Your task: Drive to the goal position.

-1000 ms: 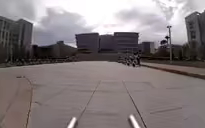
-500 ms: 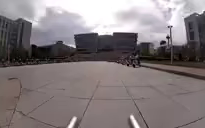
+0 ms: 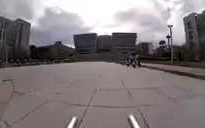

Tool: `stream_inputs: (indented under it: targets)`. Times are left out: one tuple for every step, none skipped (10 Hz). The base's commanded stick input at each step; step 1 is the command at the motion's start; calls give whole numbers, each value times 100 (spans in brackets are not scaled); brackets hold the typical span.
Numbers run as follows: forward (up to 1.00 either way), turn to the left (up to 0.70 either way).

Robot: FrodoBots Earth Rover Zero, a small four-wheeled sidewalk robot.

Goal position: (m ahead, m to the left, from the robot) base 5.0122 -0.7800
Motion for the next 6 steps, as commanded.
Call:
stream_inputs:
  targets:
    - [70, 4]
    - [70, 4]
    - [70, 4]
    - [70, 4]
    - [70, 4]
    - [70, 4]
